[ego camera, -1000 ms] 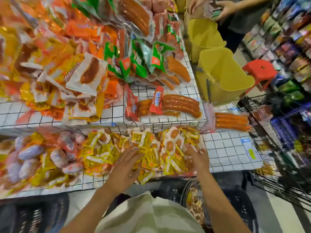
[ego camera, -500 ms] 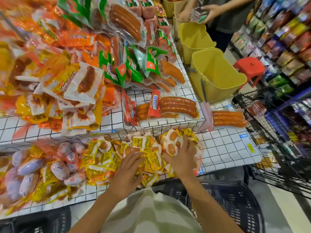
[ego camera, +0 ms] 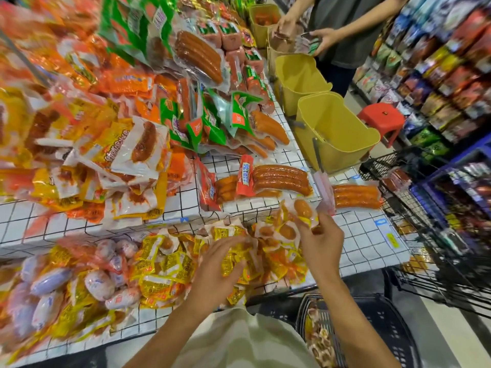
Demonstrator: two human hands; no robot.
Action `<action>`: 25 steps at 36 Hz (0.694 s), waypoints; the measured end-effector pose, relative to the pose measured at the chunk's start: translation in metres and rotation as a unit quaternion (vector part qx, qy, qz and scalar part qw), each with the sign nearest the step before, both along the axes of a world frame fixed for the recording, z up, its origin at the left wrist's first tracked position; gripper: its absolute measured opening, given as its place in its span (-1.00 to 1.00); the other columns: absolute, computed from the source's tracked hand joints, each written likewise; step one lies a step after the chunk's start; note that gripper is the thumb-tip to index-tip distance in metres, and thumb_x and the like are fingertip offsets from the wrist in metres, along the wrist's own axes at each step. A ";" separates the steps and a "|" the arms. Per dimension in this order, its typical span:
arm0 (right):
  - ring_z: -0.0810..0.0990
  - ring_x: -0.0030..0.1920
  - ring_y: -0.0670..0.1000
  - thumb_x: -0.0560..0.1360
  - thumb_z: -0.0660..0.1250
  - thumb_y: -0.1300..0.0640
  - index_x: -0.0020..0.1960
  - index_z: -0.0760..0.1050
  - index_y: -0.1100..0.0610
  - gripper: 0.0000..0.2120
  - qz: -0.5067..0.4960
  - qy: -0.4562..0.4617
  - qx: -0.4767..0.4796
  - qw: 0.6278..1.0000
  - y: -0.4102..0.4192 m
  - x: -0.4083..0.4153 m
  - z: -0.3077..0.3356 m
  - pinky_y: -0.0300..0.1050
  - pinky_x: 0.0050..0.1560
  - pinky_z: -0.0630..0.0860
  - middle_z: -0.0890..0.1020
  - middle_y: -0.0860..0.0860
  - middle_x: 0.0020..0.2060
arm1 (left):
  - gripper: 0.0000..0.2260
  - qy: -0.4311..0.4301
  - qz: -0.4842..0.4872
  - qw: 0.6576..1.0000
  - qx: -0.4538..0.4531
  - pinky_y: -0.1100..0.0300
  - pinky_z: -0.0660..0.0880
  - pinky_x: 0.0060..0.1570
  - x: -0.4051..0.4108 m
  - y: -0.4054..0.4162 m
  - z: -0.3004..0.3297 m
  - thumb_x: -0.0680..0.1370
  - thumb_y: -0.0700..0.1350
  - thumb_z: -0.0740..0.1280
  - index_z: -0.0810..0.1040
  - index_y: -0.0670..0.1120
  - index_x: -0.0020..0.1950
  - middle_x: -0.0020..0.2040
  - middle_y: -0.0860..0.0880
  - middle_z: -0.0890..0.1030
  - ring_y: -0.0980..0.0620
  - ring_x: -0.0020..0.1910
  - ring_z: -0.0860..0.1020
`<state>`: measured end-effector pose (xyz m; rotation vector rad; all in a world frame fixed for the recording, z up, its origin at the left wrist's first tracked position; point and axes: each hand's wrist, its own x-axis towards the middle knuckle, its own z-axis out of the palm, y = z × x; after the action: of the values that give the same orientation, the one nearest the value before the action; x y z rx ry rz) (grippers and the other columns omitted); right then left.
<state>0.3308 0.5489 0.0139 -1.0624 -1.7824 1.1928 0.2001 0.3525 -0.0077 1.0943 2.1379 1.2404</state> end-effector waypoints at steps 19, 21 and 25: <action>0.50 -0.20 -0.16 0.47 0.41 -0.21 -0.07 0.48 -0.21 -0.86 0.283 -0.160 0.017 0.946 -0.060 -0.031 0.006 -0.23 -0.20 0.45 0.49 -0.13 -0.20 | -0.44 -0.678 0.066 0.728 0.082 0.10 0.57 -0.08 -0.005 0.022 -0.020 0.32 0.28 0.58 0.68 0.00 0.20 0.02 -0.05 0.69 0.03 -0.05 0.65; 0.52 -0.11 -0.15 0.45 0.37 -0.26 0.06 0.48 -0.17 -0.73 0.328 -0.187 0.034 0.925 -0.060 -0.031 0.008 -0.17 -0.10 0.51 0.50 -0.13 -0.10 | -0.30 -0.681 0.092 0.722 0.077 0.04 0.57 0.00 -0.005 0.021 -0.020 0.28 0.15 0.65 0.59 -0.09 0.33 0.10 -0.12 0.66 -0.05 0.03 0.62; 0.46 0.36 -0.23 0.48 0.41 -0.23 0.58 0.23 -0.14 -0.26 0.379 -0.178 -0.027 0.908 -0.057 -0.024 0.008 -0.21 0.34 0.45 0.47 -0.23 0.40 | -0.24 -0.657 0.161 0.734 0.066 0.06 0.63 -0.08 -0.010 0.023 -0.015 0.30 -0.05 0.64 0.37 0.09 0.41 0.10 -0.01 0.72 0.01 0.05 0.69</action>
<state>0.3064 0.4918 0.0219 -0.6330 -2.5995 1.5639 0.1902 0.3750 -0.0224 -0.2686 1.0747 1.5844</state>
